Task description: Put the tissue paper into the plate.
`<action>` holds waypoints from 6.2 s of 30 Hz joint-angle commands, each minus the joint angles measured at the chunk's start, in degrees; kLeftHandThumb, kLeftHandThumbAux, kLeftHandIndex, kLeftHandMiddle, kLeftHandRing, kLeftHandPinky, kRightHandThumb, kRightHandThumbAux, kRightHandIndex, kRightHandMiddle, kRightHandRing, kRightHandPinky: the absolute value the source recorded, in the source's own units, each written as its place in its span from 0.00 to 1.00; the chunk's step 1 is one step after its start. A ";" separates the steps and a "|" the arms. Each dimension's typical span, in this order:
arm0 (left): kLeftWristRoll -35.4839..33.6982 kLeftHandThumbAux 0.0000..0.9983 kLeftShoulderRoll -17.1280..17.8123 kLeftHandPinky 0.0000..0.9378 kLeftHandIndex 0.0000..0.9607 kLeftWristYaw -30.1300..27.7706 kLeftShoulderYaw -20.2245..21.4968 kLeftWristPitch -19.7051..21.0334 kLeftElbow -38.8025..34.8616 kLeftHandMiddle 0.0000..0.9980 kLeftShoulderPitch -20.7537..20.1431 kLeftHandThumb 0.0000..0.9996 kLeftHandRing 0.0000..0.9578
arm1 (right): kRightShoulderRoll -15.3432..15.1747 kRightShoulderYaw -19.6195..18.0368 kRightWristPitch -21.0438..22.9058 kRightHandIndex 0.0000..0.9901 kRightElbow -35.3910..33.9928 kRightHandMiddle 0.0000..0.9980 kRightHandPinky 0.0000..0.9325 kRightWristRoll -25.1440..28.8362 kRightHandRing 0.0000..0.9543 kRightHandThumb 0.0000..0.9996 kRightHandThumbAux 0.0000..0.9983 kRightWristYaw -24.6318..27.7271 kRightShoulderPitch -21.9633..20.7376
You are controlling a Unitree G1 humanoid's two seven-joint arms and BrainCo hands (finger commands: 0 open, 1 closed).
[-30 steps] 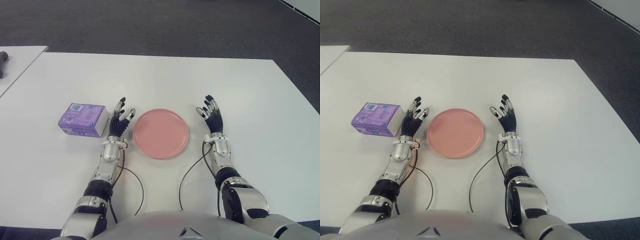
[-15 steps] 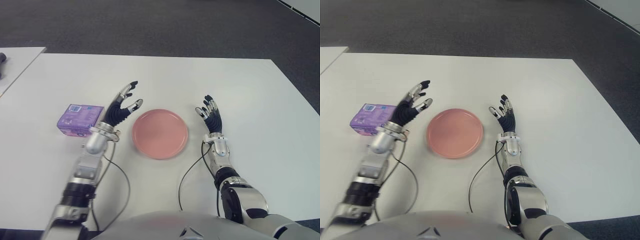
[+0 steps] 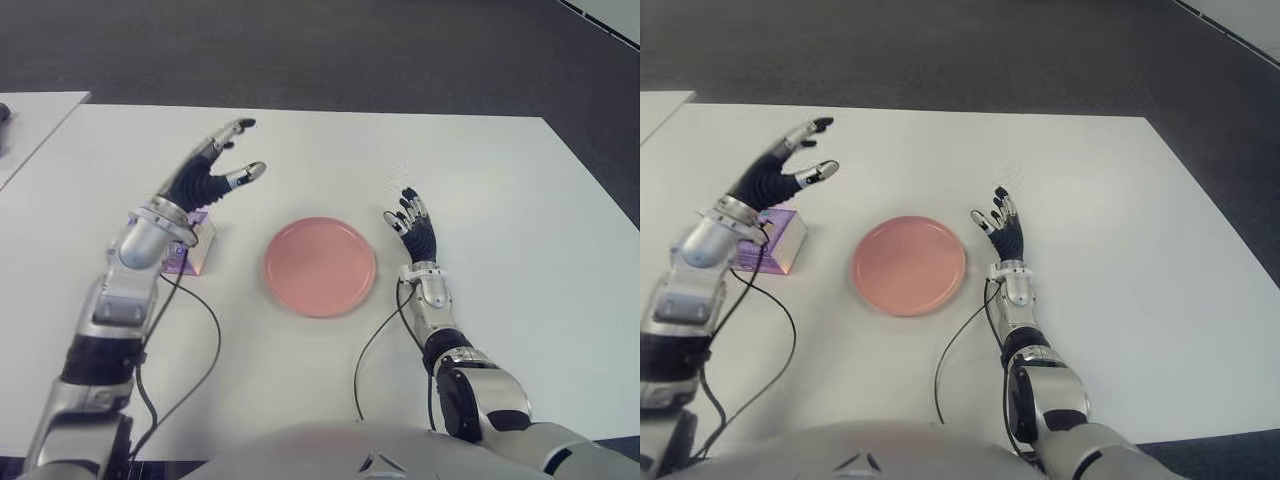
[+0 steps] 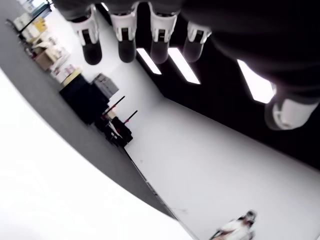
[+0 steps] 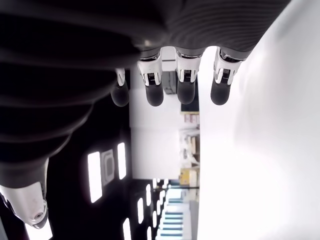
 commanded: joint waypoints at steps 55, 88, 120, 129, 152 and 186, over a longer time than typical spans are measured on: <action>41.08 0.09 46.22 0.00 0.00 10.98 -14.12 -27.34 35.34 0.00 -4.69 0.37 0.00 | 0.38 -0.30 2.94 0.00 3.59 0.00 0.00 -0.27 0.00 0.05 0.59 0.32 3.58; 34.32 0.12 41.12 0.00 0.00 13.53 -15.67 -31.28 33.99 0.00 -9.19 0.39 0.00 | -0.19 -0.69 3.00 0.00 3.95 0.00 0.00 0.22 0.00 0.05 0.59 1.15 3.47; 30.84 0.10 38.38 0.00 0.00 13.11 -11.38 -30.69 27.11 0.00 -4.36 0.37 0.00 | -0.70 -1.01 3.27 0.00 4.58 0.00 0.00 0.63 0.00 0.05 0.59 1.74 2.95; 35.67 0.10 38.12 0.00 0.00 15.15 -14.07 -32.00 30.26 0.00 -6.29 0.37 0.00 | -0.82 -1.08 3.27 0.00 4.69 0.00 0.00 0.74 0.00 0.05 0.59 1.90 2.90; 47.18 0.12 37.13 0.00 0.00 24.57 -23.39 -33.60 39.87 0.00 -11.20 0.37 0.00 | -0.91 -1.22 3.17 0.00 4.66 0.00 0.00 0.79 0.00 0.05 0.59 2.10 2.96; 47.56 0.12 34.25 0.00 0.00 24.99 -28.80 -32.06 44.38 0.00 -11.17 0.40 0.00 | -1.03 -1.61 2.94 0.00 4.25 0.00 0.00 0.76 0.00 0.05 0.59 2.55 3.31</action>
